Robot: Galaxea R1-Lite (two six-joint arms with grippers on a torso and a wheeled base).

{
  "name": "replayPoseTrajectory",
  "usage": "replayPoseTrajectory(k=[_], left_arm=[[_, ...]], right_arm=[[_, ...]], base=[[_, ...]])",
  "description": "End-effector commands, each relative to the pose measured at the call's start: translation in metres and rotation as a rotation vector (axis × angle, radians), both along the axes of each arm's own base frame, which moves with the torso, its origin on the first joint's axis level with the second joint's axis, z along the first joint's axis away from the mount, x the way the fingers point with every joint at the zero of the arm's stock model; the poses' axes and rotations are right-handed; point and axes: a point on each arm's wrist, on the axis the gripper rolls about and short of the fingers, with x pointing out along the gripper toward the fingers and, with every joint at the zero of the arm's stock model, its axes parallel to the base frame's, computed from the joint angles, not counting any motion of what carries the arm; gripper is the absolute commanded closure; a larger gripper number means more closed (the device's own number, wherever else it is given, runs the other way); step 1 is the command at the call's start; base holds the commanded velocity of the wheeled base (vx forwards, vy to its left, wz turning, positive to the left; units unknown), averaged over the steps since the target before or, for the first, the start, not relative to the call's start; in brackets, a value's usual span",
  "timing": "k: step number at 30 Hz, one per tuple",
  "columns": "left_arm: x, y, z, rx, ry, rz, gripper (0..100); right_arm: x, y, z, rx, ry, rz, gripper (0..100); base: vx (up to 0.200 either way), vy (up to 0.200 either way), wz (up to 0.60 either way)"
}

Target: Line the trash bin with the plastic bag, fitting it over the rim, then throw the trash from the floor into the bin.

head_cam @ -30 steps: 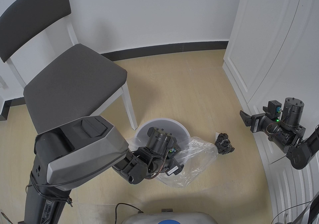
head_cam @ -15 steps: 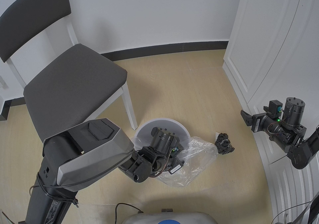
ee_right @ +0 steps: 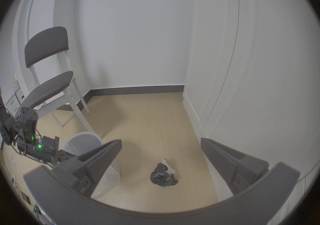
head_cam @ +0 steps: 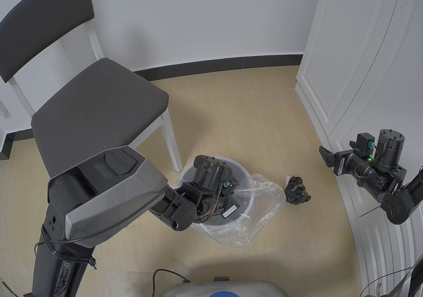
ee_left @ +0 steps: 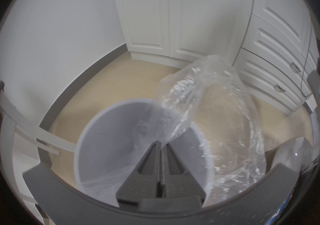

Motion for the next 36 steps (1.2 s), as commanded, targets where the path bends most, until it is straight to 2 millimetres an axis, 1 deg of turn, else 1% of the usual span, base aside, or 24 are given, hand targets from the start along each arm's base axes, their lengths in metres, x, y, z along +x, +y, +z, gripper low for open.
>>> replayPoseTrajectory(k=[1,4,5,6,7,9,10,12,14,15,19,27,31,34,36], left_arm=[[0.022,0.011,0.016,-0.004,-0.017,0.046,100],[0.038,0.020,0.029,0.013,-0.039,0.063,100],[0.040,0.021,0.030,0.018,-0.044,0.064,100],[0.047,0.025,0.037,0.025,-0.065,0.068,100],[0.050,0.027,0.040,0.026,-0.076,0.068,100],[0.055,0.028,0.047,0.027,-0.094,0.071,100],[0.055,0.028,0.047,0.027,-0.094,0.071,100],[0.060,0.028,0.057,0.026,-0.111,0.074,100],[0.060,0.028,0.057,0.026,-0.111,0.074,100],[0.065,0.027,0.065,0.032,-0.120,0.073,100],[0.075,0.026,0.076,0.048,-0.140,0.070,100],[0.093,0.027,0.080,0.066,-0.156,0.074,100],[0.098,0.024,0.079,0.070,-0.147,0.071,100],[0.100,0.023,0.076,0.076,-0.138,0.070,100],[0.101,0.023,0.066,0.090,-0.116,0.070,100]], right_arm=[[0.000,0.000,-0.001,-0.001,0.002,0.000,0],[0.000,0.000,0.000,-0.002,-0.001,0.001,0],[0.000,0.001,0.000,-0.002,-0.001,0.002,0],[0.000,0.000,0.000,-0.002,-0.001,0.001,0],[0.000,0.001,0.000,-0.002,-0.001,0.002,0],[0.000,0.000,0.000,-0.002,-0.001,0.001,0],[0.000,0.000,0.000,-0.002,-0.001,0.001,0],[0.000,0.001,0.000,-0.002,-0.001,0.002,0],[0.000,0.001,0.000,-0.002,-0.001,0.002,0],[-0.001,0.001,-0.001,-0.002,0.002,0.005,0],[-0.001,0.002,-0.001,-0.003,0.004,0.008,0],[-0.001,0.002,-0.001,-0.003,0.004,0.007,0],[-0.001,0.002,-0.001,-0.003,0.004,0.007,0],[-0.001,0.002,-0.001,-0.003,0.004,0.007,0],[-0.001,0.002,-0.002,-0.003,0.005,0.007,0]], base=[[0.000,0.000,0.00],[0.000,0.000,0.00],[0.000,0.000,0.00],[0.000,0.000,0.00],[0.000,0.000,0.00],[0.000,0.000,0.00],[0.000,0.000,0.00],[0.000,0.000,0.00],[0.000,0.000,0.00],[0.000,0.000,0.00],[0.000,0.000,0.00],[0.000,0.000,0.00],[0.000,0.000,0.00],[0.000,0.000,0.00],[0.000,0.000,0.00]])
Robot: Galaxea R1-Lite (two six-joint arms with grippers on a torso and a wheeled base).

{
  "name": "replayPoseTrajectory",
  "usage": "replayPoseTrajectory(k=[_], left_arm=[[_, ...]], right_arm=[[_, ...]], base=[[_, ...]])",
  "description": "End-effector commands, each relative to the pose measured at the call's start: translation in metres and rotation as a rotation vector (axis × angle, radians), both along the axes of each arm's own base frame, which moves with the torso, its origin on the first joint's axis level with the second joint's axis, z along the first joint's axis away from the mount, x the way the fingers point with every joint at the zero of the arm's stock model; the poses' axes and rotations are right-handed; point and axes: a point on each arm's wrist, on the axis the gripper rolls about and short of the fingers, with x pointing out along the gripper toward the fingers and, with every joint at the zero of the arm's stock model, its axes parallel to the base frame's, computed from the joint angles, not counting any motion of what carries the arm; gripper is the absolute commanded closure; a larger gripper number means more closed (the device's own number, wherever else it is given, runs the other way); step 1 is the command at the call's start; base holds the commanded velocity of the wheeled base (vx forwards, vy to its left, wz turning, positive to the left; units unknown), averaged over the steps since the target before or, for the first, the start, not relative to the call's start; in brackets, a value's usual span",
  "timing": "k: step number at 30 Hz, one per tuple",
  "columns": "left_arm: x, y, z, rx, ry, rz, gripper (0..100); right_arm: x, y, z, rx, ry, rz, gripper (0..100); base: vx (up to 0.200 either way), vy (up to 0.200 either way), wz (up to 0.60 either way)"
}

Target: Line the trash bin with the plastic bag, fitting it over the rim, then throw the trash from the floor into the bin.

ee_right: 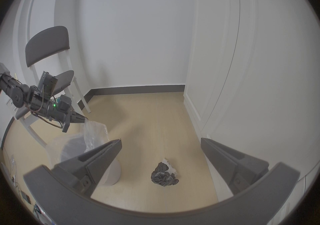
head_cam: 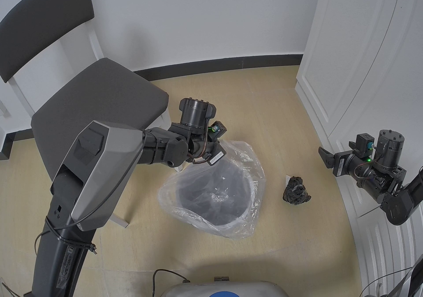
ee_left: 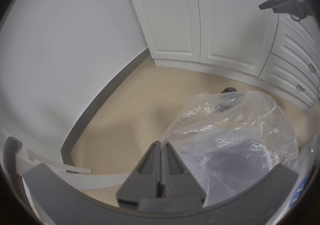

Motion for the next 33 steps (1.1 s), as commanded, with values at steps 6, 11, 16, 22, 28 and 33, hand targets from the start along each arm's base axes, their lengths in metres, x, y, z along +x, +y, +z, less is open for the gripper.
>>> replayPoseTrajectory(k=[6,11,16,22,28,33], left_arm=[[0.010,0.006,-0.020,0.018,0.029,0.019,100],[0.012,0.010,-0.018,0.013,0.020,0.026,100],[0.011,0.010,-0.010,0.009,0.006,0.032,100],[0.012,0.013,-0.006,0.028,-0.015,0.023,0],[0.012,0.016,0.005,0.009,-0.029,0.031,0],[-0.001,0.022,0.024,-0.002,-0.033,0.030,0]], right_arm=[[0.001,0.000,-0.002,-0.001,0.005,0.000,0],[0.001,0.000,-0.002,-0.002,0.007,0.000,0],[0.001,0.001,-0.002,-0.004,0.008,0.002,0],[0.001,0.000,-0.002,-0.003,0.007,0.000,0],[0.000,0.000,-0.001,-0.002,0.002,0.000,0],[-0.002,-0.001,0.003,0.000,-0.010,-0.001,0]], base=[[0.000,0.000,0.00],[0.000,0.000,0.00],[0.000,0.000,0.00],[0.000,0.000,0.00],[0.000,0.000,0.00],[0.000,0.000,0.00]])
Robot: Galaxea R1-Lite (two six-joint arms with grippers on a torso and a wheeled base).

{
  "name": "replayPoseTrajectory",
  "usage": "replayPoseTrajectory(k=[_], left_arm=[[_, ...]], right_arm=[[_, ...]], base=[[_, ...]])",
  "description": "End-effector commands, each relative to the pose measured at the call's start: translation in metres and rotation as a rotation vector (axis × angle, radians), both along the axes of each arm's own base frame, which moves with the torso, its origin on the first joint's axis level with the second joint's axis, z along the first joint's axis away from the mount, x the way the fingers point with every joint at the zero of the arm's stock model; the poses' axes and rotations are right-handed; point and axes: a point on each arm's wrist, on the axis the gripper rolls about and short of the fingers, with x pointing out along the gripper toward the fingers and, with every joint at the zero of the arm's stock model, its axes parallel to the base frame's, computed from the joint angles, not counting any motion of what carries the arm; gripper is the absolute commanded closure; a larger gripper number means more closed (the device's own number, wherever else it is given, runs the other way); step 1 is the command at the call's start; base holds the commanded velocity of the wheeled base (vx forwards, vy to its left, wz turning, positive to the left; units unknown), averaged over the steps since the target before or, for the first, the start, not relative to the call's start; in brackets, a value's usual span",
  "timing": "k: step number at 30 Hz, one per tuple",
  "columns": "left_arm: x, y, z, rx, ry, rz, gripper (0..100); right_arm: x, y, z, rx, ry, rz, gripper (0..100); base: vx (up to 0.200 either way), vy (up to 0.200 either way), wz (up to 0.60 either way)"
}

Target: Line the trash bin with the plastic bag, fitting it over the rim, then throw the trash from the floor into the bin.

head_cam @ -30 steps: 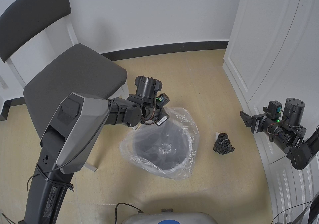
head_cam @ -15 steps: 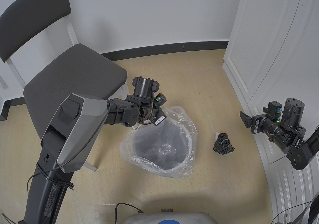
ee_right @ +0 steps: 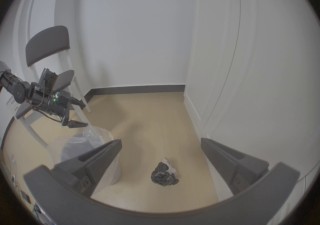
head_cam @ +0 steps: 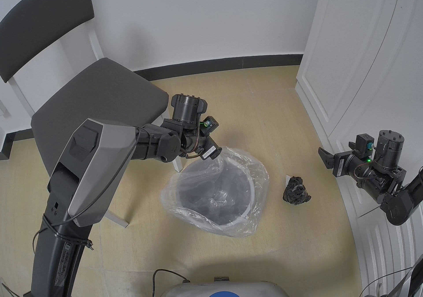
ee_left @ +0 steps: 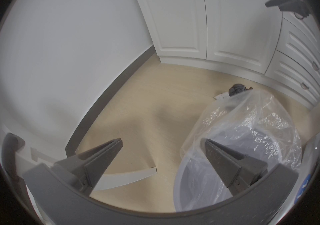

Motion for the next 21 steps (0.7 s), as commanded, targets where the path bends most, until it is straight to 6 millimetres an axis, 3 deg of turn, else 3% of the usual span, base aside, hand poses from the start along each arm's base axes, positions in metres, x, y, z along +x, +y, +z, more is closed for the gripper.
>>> replayPoseTrajectory(k=[1,6,10,15,21], left_arm=[[-0.018,0.008,0.020,-0.005,0.007,-0.006,0],[-0.042,0.018,0.009,0.030,0.063,-0.012,0],[-0.067,0.019,-0.022,0.066,0.098,-0.036,0],[-0.071,0.014,-0.033,0.056,0.072,-0.047,0],[-0.065,0.016,-0.024,0.043,0.028,-0.004,0]], right_arm=[[-0.002,-0.001,0.004,0.003,-0.015,-0.001,0],[-0.005,-0.001,0.007,0.005,-0.023,0.002,0],[-0.009,0.000,0.007,0.003,-0.019,0.020,0],[-0.010,0.000,0.008,0.003,-0.021,0.020,0],[-0.011,0.000,0.008,-0.002,-0.023,0.023,0]], base=[[0.000,0.000,0.00],[0.000,0.000,0.00],[0.000,0.000,0.00],[0.000,0.000,0.00],[0.000,0.000,0.00]])
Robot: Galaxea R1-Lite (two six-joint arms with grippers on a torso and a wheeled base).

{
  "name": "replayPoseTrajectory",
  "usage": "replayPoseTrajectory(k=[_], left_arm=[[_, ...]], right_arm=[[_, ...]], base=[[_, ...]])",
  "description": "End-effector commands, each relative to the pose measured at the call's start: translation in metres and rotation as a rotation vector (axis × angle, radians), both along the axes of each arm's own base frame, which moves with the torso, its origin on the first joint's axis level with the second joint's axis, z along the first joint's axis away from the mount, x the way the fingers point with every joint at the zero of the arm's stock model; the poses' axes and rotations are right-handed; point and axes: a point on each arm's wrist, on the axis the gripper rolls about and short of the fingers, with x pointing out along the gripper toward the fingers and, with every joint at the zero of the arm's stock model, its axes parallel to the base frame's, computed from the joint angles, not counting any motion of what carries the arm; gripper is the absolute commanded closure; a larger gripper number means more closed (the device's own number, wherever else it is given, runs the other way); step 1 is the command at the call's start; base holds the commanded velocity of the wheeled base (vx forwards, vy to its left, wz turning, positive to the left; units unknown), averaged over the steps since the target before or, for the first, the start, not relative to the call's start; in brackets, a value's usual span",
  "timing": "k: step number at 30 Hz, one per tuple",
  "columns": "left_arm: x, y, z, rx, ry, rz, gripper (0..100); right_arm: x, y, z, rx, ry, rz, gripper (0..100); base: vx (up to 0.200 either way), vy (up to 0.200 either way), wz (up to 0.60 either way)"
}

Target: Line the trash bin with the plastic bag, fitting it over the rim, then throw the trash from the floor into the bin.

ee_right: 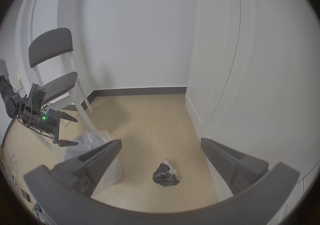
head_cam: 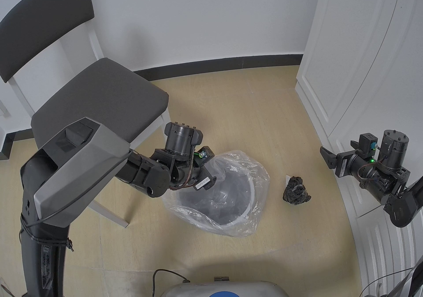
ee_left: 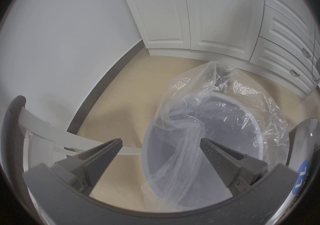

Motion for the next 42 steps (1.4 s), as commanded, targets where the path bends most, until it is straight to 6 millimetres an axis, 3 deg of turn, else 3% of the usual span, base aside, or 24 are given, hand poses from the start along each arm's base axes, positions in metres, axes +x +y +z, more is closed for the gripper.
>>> replayPoseTrajectory(k=[1,5,8,15,24,36,37,42], left_arm=[[0.004,0.003,0.012,-0.024,-0.044,0.019,0],[0.007,0.007,0.016,-0.027,-0.058,0.026,0],[-0.004,0.009,0.016,-0.015,-0.033,0.016,0],[-0.032,-0.001,-0.015,0.045,0.060,-0.036,0],[-0.022,-0.011,-0.041,0.044,0.043,-0.042,0],[-0.006,-0.014,-0.049,0.095,-0.009,-0.003,0],[-0.006,-0.013,-0.049,0.106,-0.014,-0.007,100],[-0.003,-0.013,-0.050,0.105,-0.026,-0.006,100]], right_arm=[[-0.001,0.000,0.001,-0.002,-0.005,0.004,0],[-0.002,0.000,0.001,-0.003,-0.004,0.004,0],[-0.003,0.000,0.002,-0.002,-0.007,0.004,0],[-0.004,0.000,0.001,-0.013,-0.005,0.011,0],[-0.004,0.000,0.001,-0.014,-0.005,0.012,0],[-0.003,-0.001,0.002,-0.014,-0.006,0.008,0],[-0.003,-0.001,0.002,-0.014,-0.006,0.006,0],[-0.003,-0.003,0.002,-0.013,-0.008,0.001,0]], base=[[0.000,0.000,0.00],[0.000,0.000,0.00],[0.000,0.000,0.00],[0.000,0.000,0.00],[0.000,0.000,0.00],[0.000,0.000,0.00],[0.000,0.000,0.00],[0.000,0.000,0.00]])
